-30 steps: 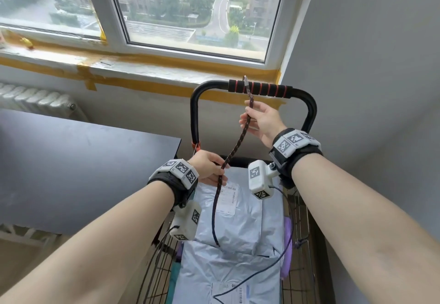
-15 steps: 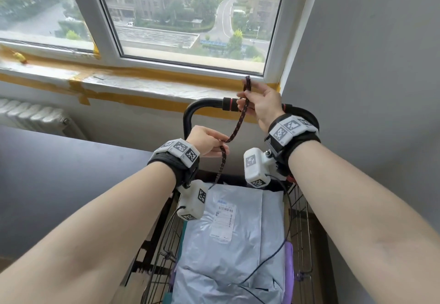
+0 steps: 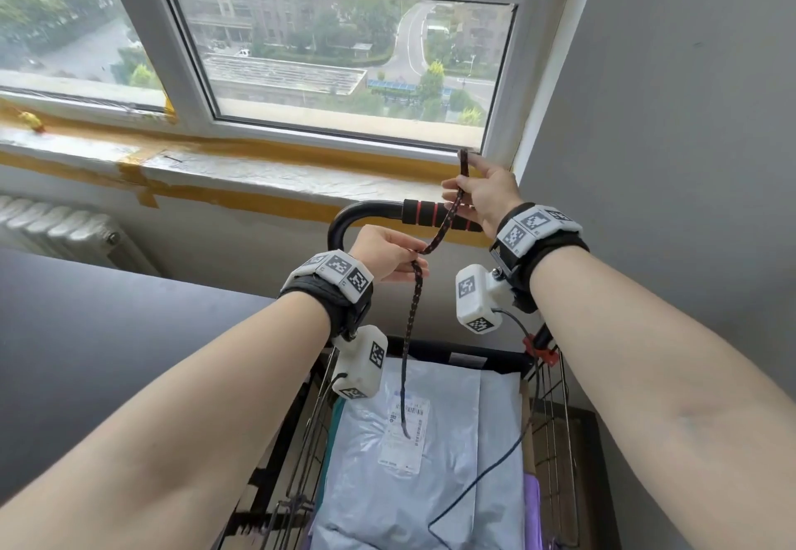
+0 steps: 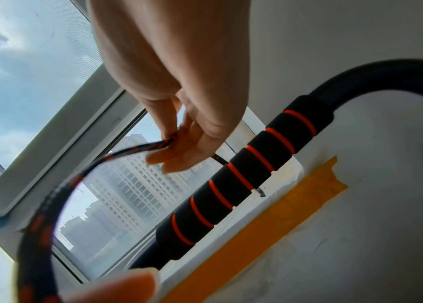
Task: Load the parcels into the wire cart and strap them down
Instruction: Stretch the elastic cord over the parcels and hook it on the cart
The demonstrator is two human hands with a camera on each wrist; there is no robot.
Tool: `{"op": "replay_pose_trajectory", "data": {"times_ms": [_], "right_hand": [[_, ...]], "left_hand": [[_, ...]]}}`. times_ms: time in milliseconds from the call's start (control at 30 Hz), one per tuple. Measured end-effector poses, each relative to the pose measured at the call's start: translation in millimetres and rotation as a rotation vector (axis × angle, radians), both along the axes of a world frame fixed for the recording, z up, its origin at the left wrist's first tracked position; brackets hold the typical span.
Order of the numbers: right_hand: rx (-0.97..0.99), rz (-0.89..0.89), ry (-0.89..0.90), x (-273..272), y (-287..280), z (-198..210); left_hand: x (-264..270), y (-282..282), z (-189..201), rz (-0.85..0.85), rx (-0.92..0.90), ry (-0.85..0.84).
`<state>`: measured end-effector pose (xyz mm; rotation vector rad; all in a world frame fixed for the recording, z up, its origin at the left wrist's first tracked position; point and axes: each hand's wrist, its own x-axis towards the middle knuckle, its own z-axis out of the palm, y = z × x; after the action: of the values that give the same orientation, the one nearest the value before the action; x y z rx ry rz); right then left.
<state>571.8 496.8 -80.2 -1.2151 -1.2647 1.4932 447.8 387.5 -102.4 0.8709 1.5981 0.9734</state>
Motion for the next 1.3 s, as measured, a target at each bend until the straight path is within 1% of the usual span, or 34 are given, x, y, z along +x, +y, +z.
{"op": "replay_pose_trajectory", "data": {"times_ms": [167,300,533,700,800,900,1000,1167,1300], "right_hand": [[0.065,0.031,0.134,-7.9,11.1,13.2],[0.1,0.164,0.209,-2.1,0.7,26.8],[0.115,0.399,0.19,31.1,-49.4,40.5],[0.061,0.49,0.132,59.4,-95.7,29.9],[0.026,0.509,0.083,68.4,-127.0,19.9],[0.005,0.489,0.027,73.5,-158.4,3.9],[-0.073,0.455,0.01,75.0,-188.6,-23.3],[-0.194,0.476,-0.055,72.3,-226.9,-94.5],[-0.304,0.484,-0.094,77.8,-245.8,-158.3]], "left_hand": [[-2.4,15.3,-3.4,0.006,0.005,-0.014],[0.2,16.0,-1.5,0.003,0.015,-0.066],[10.6,-7.0,6.6,-0.008,0.05,-0.181],[22.7,-45.2,-2.5,-0.09,0.047,-0.205],[29.5,-72.8,-14.2,-0.121,0.015,-0.229],[36.7,-103.0,-33.3,-0.142,0.009,-0.256],[42.6,-131.6,-61.1,-0.102,-0.015,-0.298],[46.2,-176.8,-121.0,0.005,-0.126,-0.334],[45.1,-207.9,-173.3,0.062,-0.263,-0.297]]}}
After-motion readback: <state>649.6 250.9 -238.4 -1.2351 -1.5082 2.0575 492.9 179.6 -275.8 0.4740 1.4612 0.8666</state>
